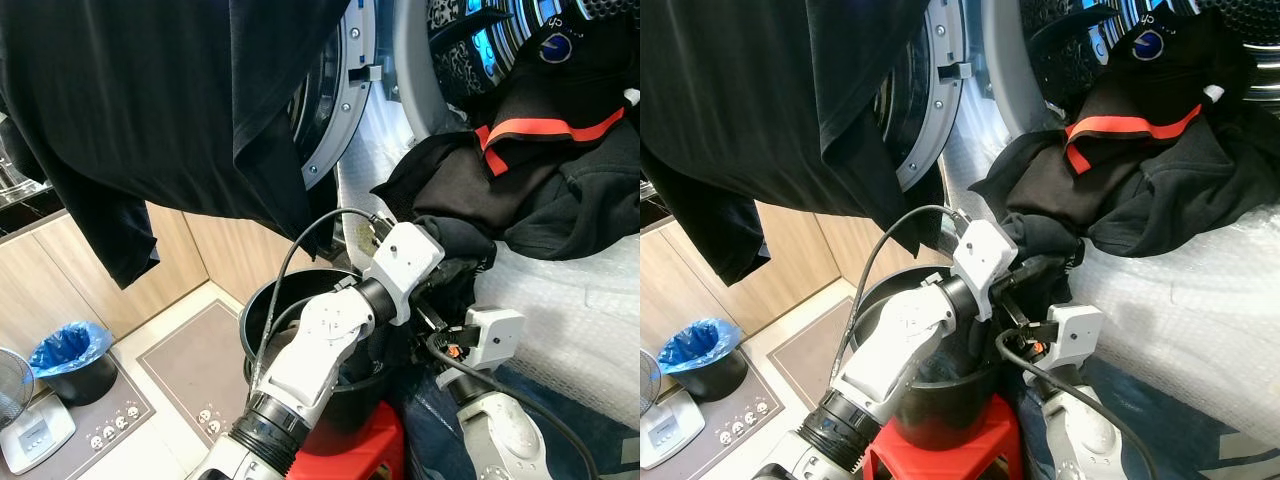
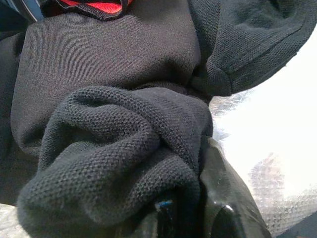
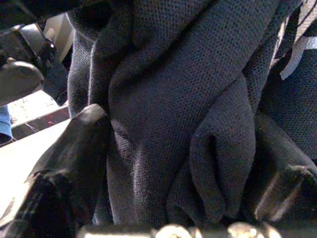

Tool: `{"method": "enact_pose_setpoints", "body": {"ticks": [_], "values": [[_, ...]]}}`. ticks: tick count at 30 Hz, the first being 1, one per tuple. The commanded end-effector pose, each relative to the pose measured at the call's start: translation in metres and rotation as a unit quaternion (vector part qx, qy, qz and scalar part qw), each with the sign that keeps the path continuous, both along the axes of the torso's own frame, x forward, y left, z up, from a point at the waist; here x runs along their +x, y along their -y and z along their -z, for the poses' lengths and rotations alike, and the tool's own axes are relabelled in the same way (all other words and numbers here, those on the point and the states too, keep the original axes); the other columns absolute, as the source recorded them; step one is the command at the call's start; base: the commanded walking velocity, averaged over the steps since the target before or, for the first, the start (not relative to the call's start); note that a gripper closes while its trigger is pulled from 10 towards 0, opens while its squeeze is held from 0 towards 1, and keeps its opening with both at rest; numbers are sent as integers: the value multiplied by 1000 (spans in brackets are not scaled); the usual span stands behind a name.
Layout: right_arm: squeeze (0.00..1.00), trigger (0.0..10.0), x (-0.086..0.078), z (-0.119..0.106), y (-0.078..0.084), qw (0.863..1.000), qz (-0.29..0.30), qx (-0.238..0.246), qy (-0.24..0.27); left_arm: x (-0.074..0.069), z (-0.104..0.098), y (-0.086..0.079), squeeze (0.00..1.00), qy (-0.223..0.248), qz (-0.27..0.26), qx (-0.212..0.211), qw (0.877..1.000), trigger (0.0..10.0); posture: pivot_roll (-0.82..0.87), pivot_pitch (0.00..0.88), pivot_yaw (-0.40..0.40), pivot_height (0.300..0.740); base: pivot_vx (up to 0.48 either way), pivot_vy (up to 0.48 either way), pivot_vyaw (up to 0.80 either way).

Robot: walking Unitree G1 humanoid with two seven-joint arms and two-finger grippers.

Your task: Clothes washing

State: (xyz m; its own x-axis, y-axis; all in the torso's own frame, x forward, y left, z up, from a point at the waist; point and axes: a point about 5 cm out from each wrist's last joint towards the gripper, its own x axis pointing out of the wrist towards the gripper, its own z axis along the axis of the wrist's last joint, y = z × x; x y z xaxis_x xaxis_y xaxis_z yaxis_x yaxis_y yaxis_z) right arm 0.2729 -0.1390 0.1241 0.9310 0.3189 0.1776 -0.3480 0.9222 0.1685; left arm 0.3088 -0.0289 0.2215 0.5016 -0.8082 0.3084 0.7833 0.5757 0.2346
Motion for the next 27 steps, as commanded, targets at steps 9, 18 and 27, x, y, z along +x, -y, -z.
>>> {"method": "enact_pose_setpoints", "body": {"ticks": [9,18,27], "values": [[0,0,11,14,-20,998,22,-1,-56,-13,-32,26,0,31,27,-65,997,10000,-86,0,89,740,0,0,0],[0,0,13,18,-15,997,32,-2,-74,-14,-29,26,0,18,35,-71,997,10000,-83,0,78,740,0,0,0],[0,0,8,13,-14,998,-15,18,-51,-19,-25,25,1000,3,61,-78,995,10000,-78,0,70,740,0,0,0]]}}
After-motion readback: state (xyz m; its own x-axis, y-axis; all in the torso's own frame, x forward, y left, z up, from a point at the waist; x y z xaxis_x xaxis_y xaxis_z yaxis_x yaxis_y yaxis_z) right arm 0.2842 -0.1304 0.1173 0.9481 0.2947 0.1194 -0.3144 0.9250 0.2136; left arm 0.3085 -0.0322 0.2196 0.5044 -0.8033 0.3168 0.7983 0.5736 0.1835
